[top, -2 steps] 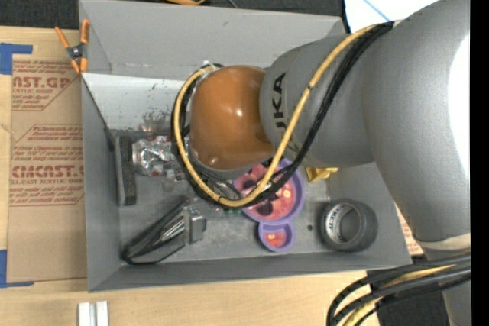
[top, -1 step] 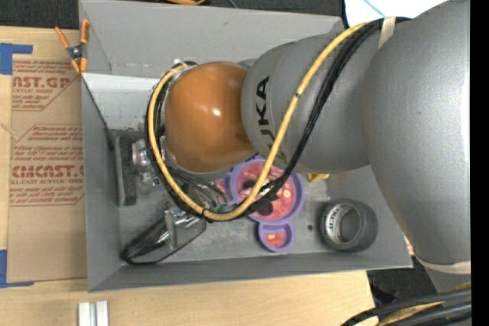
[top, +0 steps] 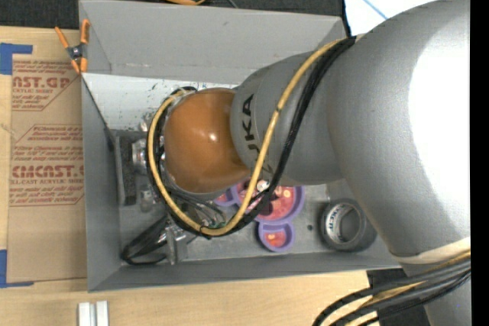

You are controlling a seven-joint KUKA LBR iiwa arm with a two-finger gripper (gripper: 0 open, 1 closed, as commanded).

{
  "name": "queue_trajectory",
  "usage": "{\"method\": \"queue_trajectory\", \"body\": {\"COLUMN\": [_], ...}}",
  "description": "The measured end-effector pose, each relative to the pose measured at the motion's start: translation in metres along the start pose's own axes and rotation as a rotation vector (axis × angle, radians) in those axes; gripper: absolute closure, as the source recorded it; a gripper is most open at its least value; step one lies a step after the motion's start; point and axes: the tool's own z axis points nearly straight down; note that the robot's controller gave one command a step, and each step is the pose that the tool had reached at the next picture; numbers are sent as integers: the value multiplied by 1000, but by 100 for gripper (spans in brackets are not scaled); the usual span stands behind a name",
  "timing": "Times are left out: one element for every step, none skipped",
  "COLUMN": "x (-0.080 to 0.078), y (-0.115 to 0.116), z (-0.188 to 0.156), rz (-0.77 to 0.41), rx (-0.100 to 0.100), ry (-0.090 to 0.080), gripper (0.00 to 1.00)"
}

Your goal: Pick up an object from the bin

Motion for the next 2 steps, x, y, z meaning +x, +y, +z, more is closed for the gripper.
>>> {"method": "queue_trajectory", "body": {"x": [7, 10], "y": [-5, -26], "z": [41, 41], "rz": [-350, -176], "rx": [4, -2], "ry": [-30, -13], "gripper": [0, 100]}}
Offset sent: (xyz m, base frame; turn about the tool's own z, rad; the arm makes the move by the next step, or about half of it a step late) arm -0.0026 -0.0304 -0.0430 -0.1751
